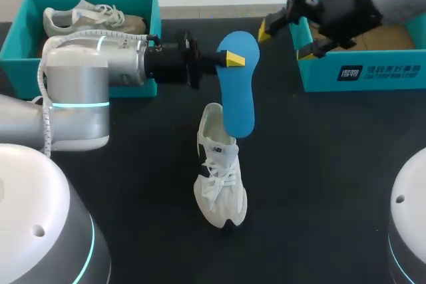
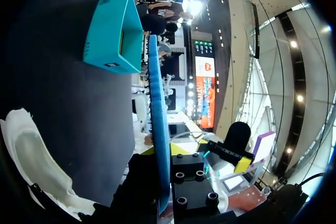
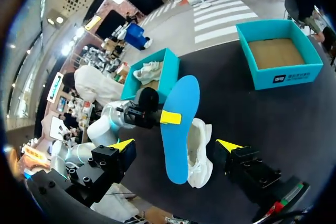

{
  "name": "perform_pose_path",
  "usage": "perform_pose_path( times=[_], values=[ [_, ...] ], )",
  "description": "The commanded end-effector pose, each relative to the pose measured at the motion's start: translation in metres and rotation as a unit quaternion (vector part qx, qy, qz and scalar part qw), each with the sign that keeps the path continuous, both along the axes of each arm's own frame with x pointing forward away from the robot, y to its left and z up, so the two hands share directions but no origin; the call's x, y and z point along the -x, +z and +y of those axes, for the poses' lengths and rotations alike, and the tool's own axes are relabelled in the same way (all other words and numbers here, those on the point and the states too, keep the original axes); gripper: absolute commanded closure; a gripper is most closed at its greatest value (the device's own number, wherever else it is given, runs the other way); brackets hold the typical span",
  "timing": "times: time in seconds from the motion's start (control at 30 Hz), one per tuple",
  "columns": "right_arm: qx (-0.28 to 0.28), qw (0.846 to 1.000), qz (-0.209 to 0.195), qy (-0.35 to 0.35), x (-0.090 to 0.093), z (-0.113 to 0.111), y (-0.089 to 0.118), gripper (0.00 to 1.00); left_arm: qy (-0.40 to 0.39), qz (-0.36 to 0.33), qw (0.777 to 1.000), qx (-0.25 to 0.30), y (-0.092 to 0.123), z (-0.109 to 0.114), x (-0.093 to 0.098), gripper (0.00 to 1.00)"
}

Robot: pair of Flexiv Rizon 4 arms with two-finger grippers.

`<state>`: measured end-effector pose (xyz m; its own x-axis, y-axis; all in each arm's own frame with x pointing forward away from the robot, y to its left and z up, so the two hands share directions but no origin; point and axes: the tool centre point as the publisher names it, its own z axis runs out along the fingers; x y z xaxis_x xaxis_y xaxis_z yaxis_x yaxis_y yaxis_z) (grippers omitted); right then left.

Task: Take the shoe out of the shoebox, open the shoe tongue, remove and reinsert the insole, then place the shoe into the shoebox

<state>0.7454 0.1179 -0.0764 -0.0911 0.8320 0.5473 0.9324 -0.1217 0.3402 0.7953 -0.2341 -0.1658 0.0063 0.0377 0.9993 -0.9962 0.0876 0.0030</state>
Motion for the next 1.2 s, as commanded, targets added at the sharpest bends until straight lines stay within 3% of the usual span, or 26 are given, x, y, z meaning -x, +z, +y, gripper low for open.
perform_pose_path(
  times=[0.03, 0.13, 0.27, 0.47, 0.7, 1.2],
  values=[
    [0.136, 0.99, 0.033, -0.028, -0.017, 0.023, 0.004, 0.0, -0.001, 0.0, 1.0, 0.0, -0.001, 0.001, 0.0, 1.0],
    [0.159, 0.987, 0.026, -0.02, -0.02, 0.033, 0.003, 0.0, -0.001, 0.0, 1.0, 0.0, -0.001, 0.001, 0.0, 1.0],
    [0.23, 0.973, 0.03, -0.019, -0.027, 0.045, -0.001, 0.0, -0.001, 0.0, 1.0, 0.0, -0.001, 0.001, 0.0, 1.0],
    [0.261, 0.965, 0.036, -0.005, -0.034, 0.057, -0.011, 0.0, -0.001, 0.0, 1.0, 0.0, -0.001, 0.001, 0.0, 1.0],
    [0.268, 0.962, 0.042, 0.007, -0.039, 0.066, -0.015, 0.0, -0.001, 0.0, 1.0, 0.0, -0.001, 0.001, 0.0, 1.0],
    [0.265, 0.963, 0.056, -0.011, -0.034, 0.055, -0.012, 0.0, -0.001, 0.0, 1.0, 0.0, -0.001, 0.001, 0.0, 1.0]
  ],
)
